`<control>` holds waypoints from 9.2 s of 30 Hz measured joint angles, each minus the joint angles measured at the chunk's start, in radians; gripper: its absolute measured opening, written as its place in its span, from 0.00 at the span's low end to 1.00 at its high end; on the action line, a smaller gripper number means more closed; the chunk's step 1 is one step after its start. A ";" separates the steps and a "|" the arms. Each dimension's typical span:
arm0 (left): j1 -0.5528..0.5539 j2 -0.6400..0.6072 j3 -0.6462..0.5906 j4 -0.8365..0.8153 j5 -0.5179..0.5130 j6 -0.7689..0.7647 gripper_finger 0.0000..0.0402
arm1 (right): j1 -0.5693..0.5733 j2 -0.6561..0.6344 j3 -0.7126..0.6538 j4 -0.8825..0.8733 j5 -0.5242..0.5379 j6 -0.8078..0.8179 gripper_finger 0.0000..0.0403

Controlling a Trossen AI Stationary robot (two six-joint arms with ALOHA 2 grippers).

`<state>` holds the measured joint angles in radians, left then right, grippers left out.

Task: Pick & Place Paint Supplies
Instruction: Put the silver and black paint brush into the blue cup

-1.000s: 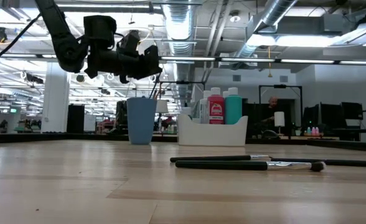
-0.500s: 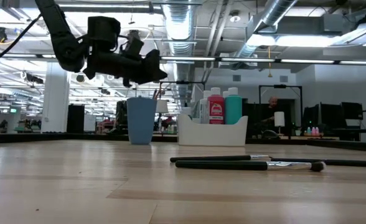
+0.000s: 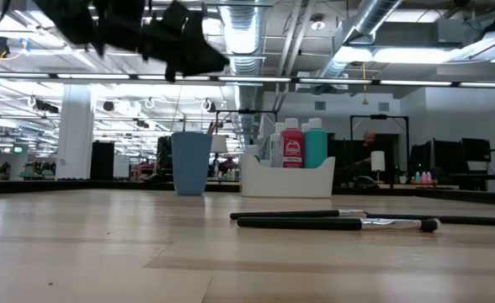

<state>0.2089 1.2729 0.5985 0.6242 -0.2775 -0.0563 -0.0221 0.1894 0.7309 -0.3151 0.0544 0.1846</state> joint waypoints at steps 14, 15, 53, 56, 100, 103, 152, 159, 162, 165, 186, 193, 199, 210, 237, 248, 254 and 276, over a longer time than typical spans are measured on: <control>-0.342 0.141 0.414 -0.737 -0.037 -0.371 0.33 | 0.000 0.000 0.000 -0.041 0.016 0.084 0.27; -0.354 0.170 0.429 -0.734 -0.030 -0.376 0.33 | 0.000 0.000 0.000 -0.051 0.023 0.089 0.27; -0.457 0.905 0.753 -0.587 0.045 -0.283 0.26 | 0.000 0.000 0.000 -0.166 0.023 0.120 0.27; -0.450 0.905 0.753 -0.584 0.014 -0.281 0.26 | 0.000 0.000 0.000 -0.166 0.022 0.120 0.27; -0.447 0.474 0.641 -1.085 -0.065 -1.353 0.26 | 0.000 0.000 0.000 -0.163 0.021 0.139 0.27; -0.480 0.483 0.605 -1.052 -0.072 -1.443 0.26 | 0.000 0.000 0.000 -0.164 0.021 0.138 0.27; -0.678 -0.032 0.610 -0.413 -0.500 -0.863 0.00 | 0.172 1.039 0.122 -0.154 0.047 0.374 0.26; -0.681 -0.022 0.661 -0.424 -0.442 -0.802 0.00 | 0.209 1.339 0.362 -0.247 0.102 0.356 0.23; -0.692 -0.046 0.661 -0.462 -0.383 -0.755 0.00 | 0.223 1.457 0.467 -0.267 0.105 0.321 0.22; -0.712 -0.081 0.661 -0.493 -0.326 -0.691 0.00 | 0.235 1.582 0.567 -0.315 0.105 0.290 0.23; -0.992 -0.374 0.601 -0.712 -0.502 -0.370 0.00 | 0.204 2.120 1.148 -0.684 0.101 0.276 0.51; -1.016 -0.558 0.372 -0.706 -0.555 -0.492 0.00 | 0.196 2.156 1.163 -0.688 0.096 0.276 0.46; -1.016 -0.674 0.222 -0.647 -0.592 -0.604 0.00 | 0.181 2.147 1.158 -0.690 0.055 0.276 0.43; -1.016 -0.752 0.205 -0.655 -0.613 -0.603 0.00 | 0.159 2.127 1.183 -0.708 0.044 0.285 0.42; -1.016 -0.809 0.205 -0.974 -0.711 -0.877 0.00 | 0.174 2.192 1.146 -0.718 -0.055 0.383 0.05; -1.015 -0.933 0.207 -1.041 -0.754 -0.813 0.00 | 0.155 2.185 1.208 -0.747 -0.060 0.291 0.01; -1.016 -0.940 0.206 -1.126 -0.751 -0.815 0.00 | 0.141 2.115 1.216 -0.621 -0.047 0.249 0.00; -1.015 -1.035 -0.309 -1.139 -0.818 -1.521 0.00 | 0.101 2.016 1.217 -0.794 0.052 0.032 0.16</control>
<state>-0.8062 0.2375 0.2890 -0.5147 -1.0957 -1.5773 0.0789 2.2051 1.9484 -1.1090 0.1062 0.2163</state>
